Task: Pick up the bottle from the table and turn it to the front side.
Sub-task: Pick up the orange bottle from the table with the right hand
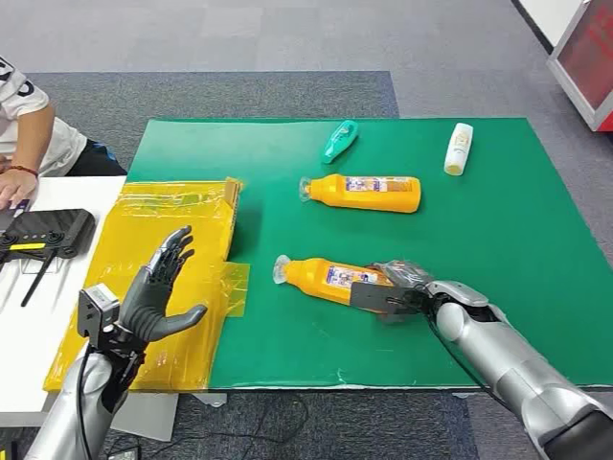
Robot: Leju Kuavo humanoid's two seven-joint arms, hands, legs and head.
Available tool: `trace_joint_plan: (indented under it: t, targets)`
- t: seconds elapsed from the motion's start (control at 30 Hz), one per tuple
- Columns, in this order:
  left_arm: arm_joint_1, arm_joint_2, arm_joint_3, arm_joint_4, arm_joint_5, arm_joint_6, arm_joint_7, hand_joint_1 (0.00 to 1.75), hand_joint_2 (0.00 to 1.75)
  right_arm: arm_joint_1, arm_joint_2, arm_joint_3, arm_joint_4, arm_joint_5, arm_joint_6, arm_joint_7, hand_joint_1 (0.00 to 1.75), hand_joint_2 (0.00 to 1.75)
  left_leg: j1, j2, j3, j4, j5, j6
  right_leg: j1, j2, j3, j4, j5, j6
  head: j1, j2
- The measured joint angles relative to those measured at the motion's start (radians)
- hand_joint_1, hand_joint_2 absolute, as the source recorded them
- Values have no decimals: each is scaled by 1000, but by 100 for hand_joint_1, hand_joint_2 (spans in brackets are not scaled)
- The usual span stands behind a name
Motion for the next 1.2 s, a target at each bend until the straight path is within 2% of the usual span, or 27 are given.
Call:
trace_joint_plan:
  t: [0.3, 0.43, 0.6, 0.7, 1.0, 1.2]
  targets:
    - [-3, 0, 0, 0, 2, -6, 0, 0, 175, 12, 2, -27, 0, -21, 0, -26, 175, 175, 0, 0, 0, 0, -1, 0, 0, 0, 0, 0, -1, 0, 0, 0]
    - [-5, 3, 0, 2, 8, -17, -4, 0, 175, 47, 1, -71, -4, -142, 15, -139, 175, 175, 0, 0, 0, 0, -1, 0, 0, 0, 0, 0, -1, 0, 0, 0]
    - [-14, 12, 0, 13, 17, -23, -21, 0, 175, 142, -3, -169, -34, -346, 57, -305, 175, 175, 0, -2, -4, 0, -1, 1, 0, -2, -2, 0, -3, 2, 0, 0]
    - [-15, 17, -1, 18, 20, -19, -25, 0, 175, 194, 1, -242, -65, -422, 64, -353, 175, 175, 0, -3, -5, 0, -2, 1, 0, -2, -3, 0, -4, 2, 0, 0]
    - [-13, 24, -2, 19, 26, -11, -26, 0, 175, 288, 60, -414, -148, -514, 125, -394, 175, 175, 0, -3, -7, 0, -4, 2, 0, -3, -4, 0, -5, 2, 0, 0]
    - [-11, 24, -6, 19, 27, -11, -20, 0, 175, 329, 123, -486, -192, -588, 215, -431, 175, 175, 0, -3, -7, 0, -4, 2, 0, -2, -5, 0, -6, 2, 0, 0]
